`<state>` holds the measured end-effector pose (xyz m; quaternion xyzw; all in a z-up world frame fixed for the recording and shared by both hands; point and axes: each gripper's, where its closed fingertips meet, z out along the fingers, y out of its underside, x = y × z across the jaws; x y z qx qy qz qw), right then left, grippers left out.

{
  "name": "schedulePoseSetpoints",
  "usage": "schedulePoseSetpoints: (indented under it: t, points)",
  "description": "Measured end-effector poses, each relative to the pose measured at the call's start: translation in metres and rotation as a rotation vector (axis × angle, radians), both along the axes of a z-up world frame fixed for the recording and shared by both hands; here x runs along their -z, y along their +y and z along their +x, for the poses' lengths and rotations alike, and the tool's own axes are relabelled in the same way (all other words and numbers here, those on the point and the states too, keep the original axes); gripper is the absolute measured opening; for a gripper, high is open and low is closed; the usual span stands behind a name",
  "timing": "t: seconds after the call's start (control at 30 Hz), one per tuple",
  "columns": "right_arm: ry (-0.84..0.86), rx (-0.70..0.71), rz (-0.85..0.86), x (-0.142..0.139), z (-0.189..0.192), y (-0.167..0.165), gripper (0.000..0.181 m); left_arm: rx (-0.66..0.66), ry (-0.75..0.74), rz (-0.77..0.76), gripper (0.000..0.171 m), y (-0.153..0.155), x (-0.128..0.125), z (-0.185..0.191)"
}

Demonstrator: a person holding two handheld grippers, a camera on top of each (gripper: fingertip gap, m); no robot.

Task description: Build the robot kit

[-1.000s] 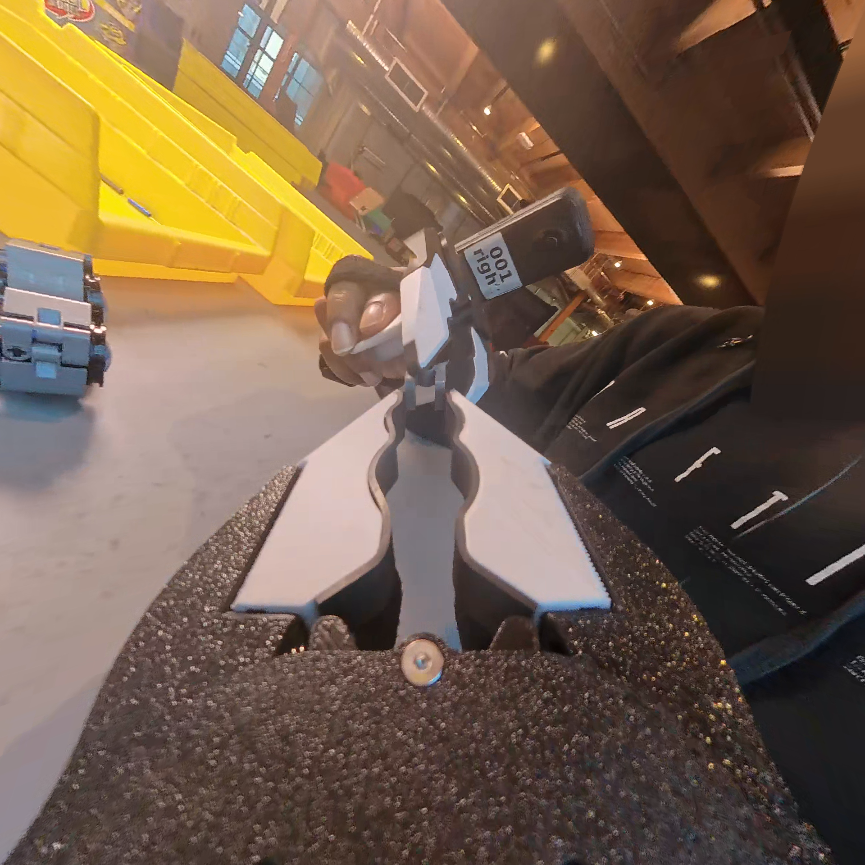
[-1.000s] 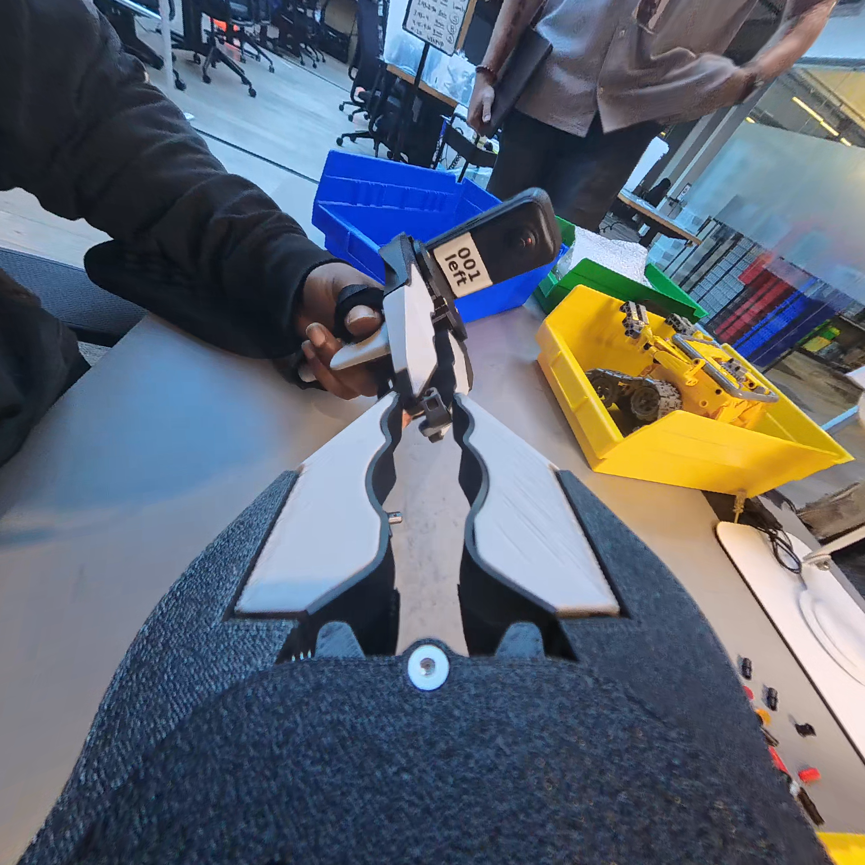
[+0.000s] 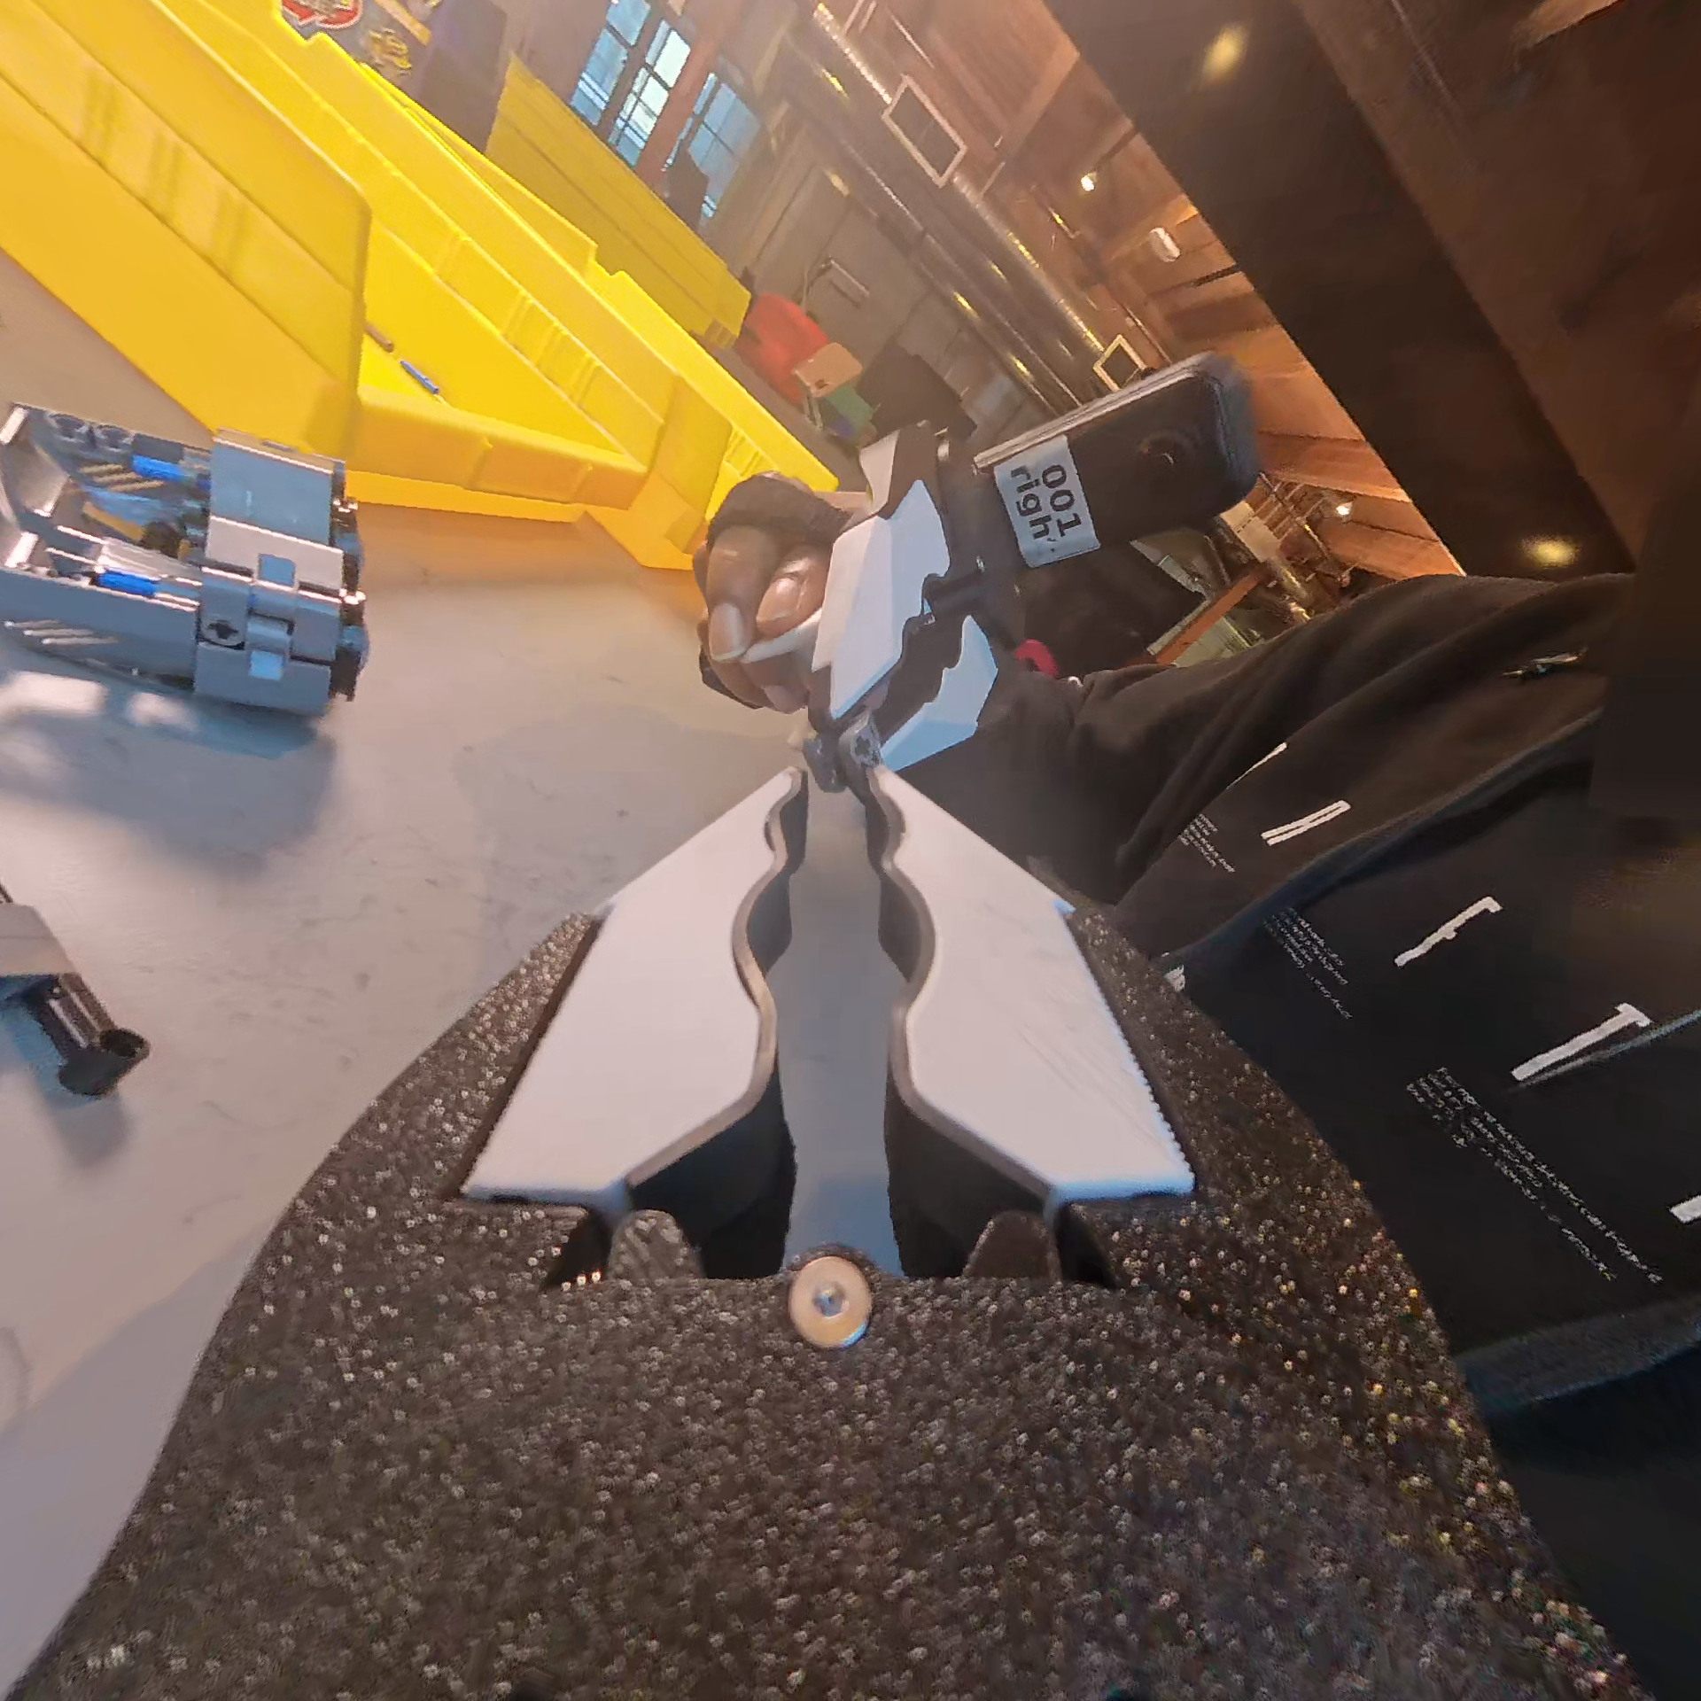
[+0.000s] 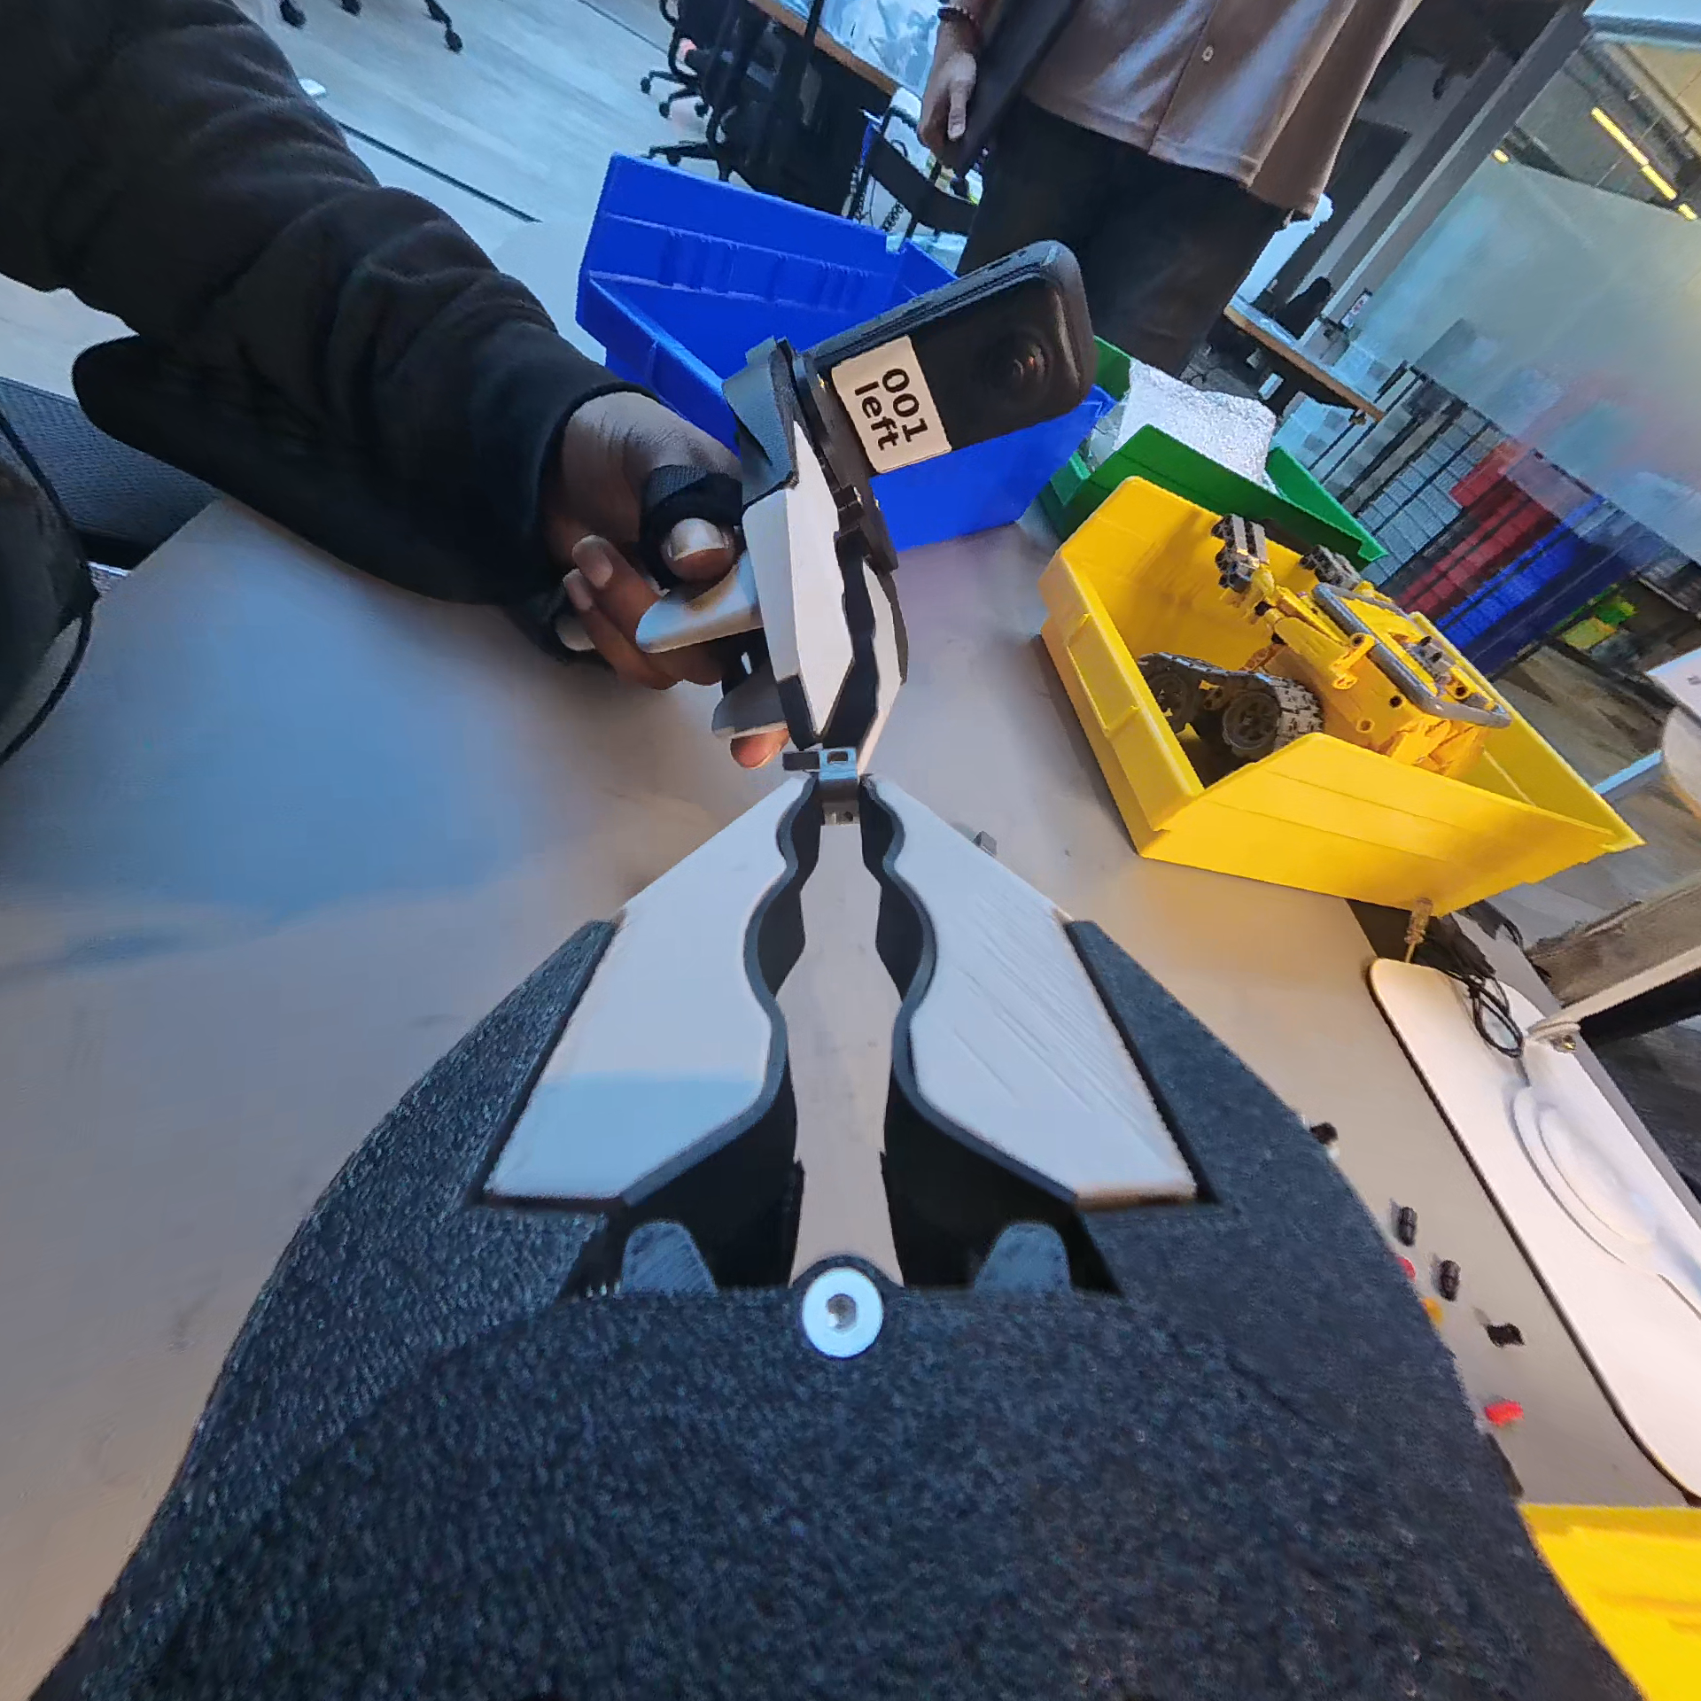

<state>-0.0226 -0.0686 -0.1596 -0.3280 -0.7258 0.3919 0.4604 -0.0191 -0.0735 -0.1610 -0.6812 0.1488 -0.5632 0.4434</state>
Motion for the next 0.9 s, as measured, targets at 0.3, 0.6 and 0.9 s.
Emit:
schedulePoseSetpoints:
  t: [0.3,0.6,0.9]
  points:
    - [-0.001,0.003,-0.044,0.004,-0.002,0.003,0.006,0.004,-0.014,-0.004,0.000,0.000,0.001,-0.001]
    - [0.006,0.015,-0.095,0.003,-0.003,0.009,0.006,-0.026,-0.010,-0.010,0.000,0.005,0.002,-0.006]
    - [0.006,0.030,-0.082,0.003,-0.002,0.013,0.006,-0.056,0.009,-0.007,0.004,0.008,0.004,-0.009]
